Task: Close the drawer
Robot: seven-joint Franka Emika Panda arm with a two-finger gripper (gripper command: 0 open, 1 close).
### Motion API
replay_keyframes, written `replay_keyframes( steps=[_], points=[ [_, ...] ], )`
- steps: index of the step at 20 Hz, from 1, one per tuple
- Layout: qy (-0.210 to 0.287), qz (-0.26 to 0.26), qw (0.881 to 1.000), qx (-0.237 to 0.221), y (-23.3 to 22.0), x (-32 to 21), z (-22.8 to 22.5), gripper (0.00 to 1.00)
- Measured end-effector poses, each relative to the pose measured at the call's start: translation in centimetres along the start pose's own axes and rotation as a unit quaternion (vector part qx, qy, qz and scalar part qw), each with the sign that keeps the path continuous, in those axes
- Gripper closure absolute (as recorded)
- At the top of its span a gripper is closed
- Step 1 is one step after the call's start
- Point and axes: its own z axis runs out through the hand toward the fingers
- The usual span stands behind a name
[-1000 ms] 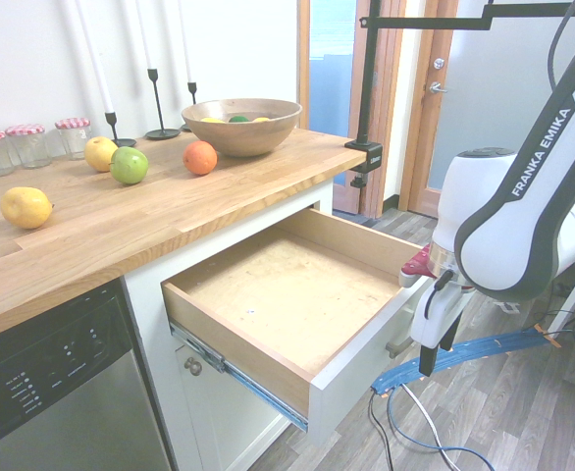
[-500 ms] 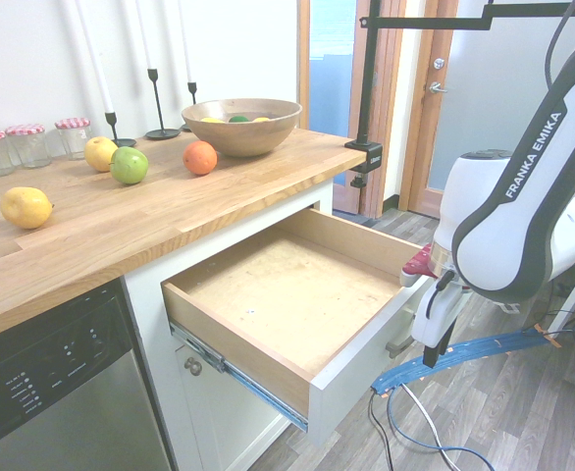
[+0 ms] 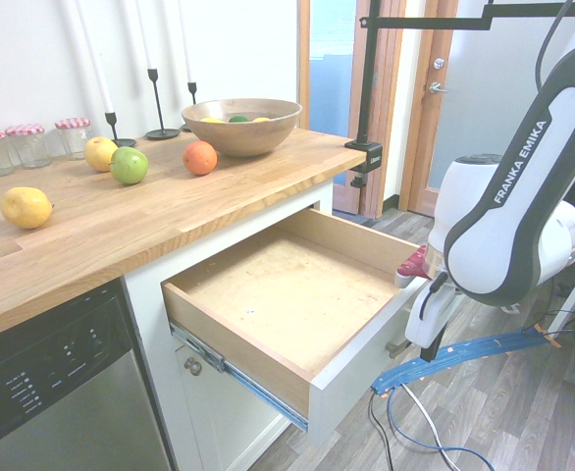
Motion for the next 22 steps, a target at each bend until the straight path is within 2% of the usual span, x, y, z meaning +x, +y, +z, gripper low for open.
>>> replay_keyframes(
  steps=[11,22],
  points=[
    [0.022,0.002,1.000,0.018,-2.8,3.7,0.2,1.00],
    [0.072,0.007,0.996,0.044,-7.0,9.6,-1.1,1.00]
  ],
)
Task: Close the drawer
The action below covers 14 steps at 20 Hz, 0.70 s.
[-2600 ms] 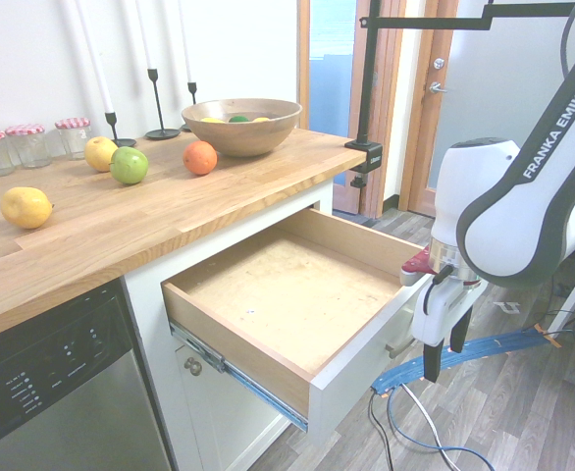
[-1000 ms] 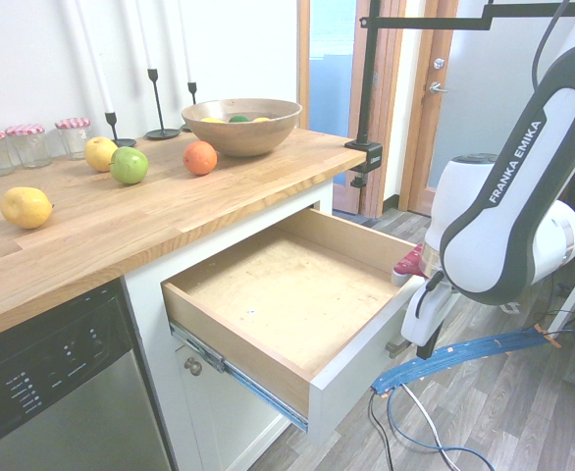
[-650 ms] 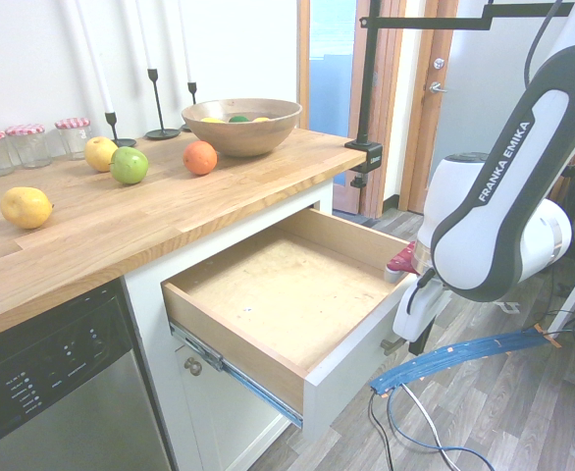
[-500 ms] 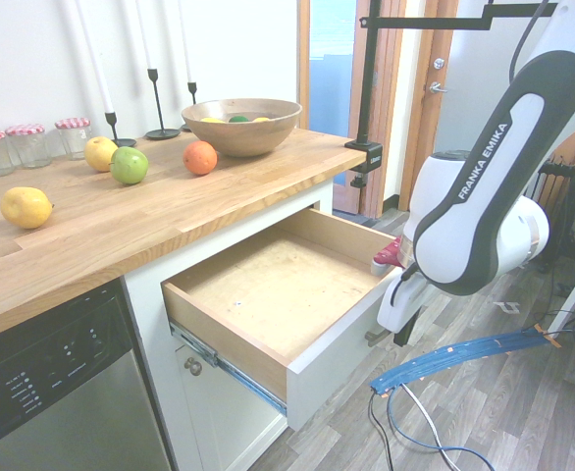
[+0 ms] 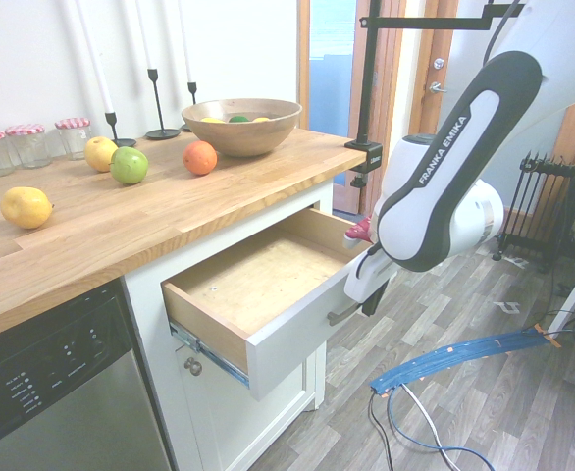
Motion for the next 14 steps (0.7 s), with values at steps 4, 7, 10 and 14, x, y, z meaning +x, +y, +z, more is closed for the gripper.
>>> replay_keyframes(
  steps=[4,7,10,14],
  points=[
    [0.010,0.010,1.000,0.011,-2.3,1.6,0.7,1.00],
    [0.020,0.016,1.000,0.016,-3.9,2.6,1.1,1.00],
    [0.028,0.021,0.999,0.016,-5.1,3.8,1.4,1.00],
    [0.029,0.023,0.999,0.014,-6.2,5.8,1.8,1.00]
  ],
)
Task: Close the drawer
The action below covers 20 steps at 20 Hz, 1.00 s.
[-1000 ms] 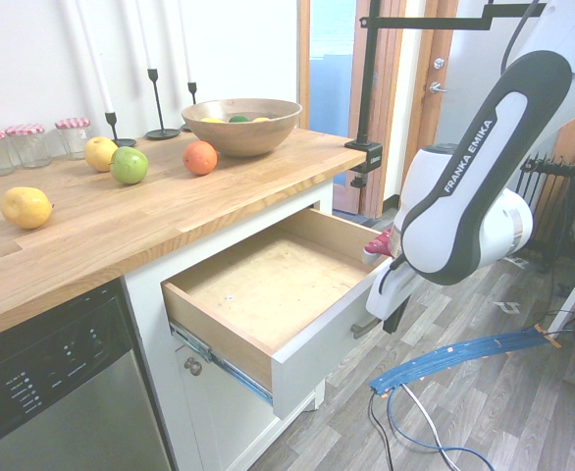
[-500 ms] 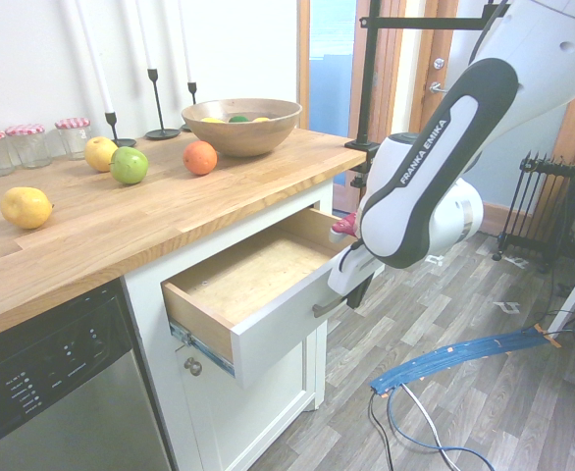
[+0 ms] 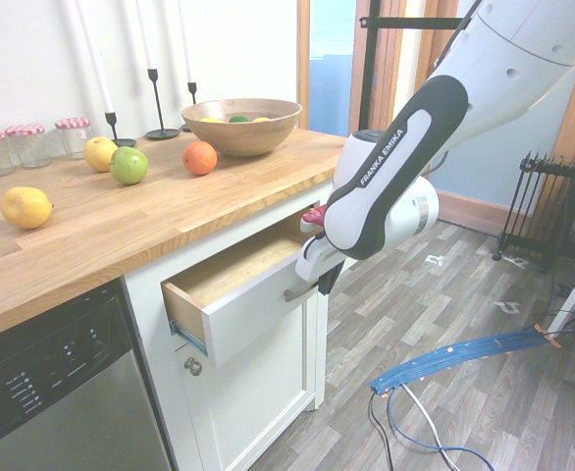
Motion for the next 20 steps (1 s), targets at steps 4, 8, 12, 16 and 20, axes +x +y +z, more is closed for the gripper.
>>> replay_keyframes(
  steps=[4,8,12,16,20],
  points=[
    [0.000,0.000,1.000,0.001,-1.7,2.0,0.2,1.00],
    [0.001,0.003,1.000,0.003,-3.9,3.9,0.5,1.00],
    [0.000,0.005,1.000,0.006,-5.8,5.4,1.6,1.00],
    [-0.003,0.003,1.000,0.001,-6.6,5.8,2.9,1.00],
    [-0.001,-0.004,1.000,-0.001,-6.7,5.9,3.1,1.00]
  ],
)
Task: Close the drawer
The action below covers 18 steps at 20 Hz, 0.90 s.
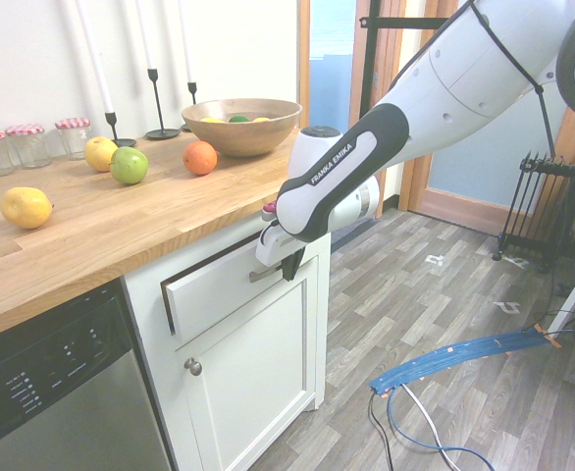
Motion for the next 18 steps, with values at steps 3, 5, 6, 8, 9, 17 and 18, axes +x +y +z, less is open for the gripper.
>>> replay_keyframes(
  steps=[3,5,6,8,9,17,18],
  points=[
    [0.004,-0.002,1.000,0.002,-0.2,0.1,-0.3,1.00],
    [0.014,-0.003,1.000,0.011,-0.8,0.6,-1.3,1.00],
    [0.017,-0.003,1.000,0.015,-1.1,0.7,-1.8,1.00],
    [0.022,-0.002,1.000,0.020,-1.5,1.0,-2.6,1.00],
    [0.024,-0.001,0.999,0.022,-1.6,1.1,-2.8,1.00],
    [-0.092,0.008,0.995,-0.041,2.8,-0.7,0.8,1.00],
    [-0.100,0.009,0.994,-0.048,3.5,-0.7,0.8,1.00]
  ],
)
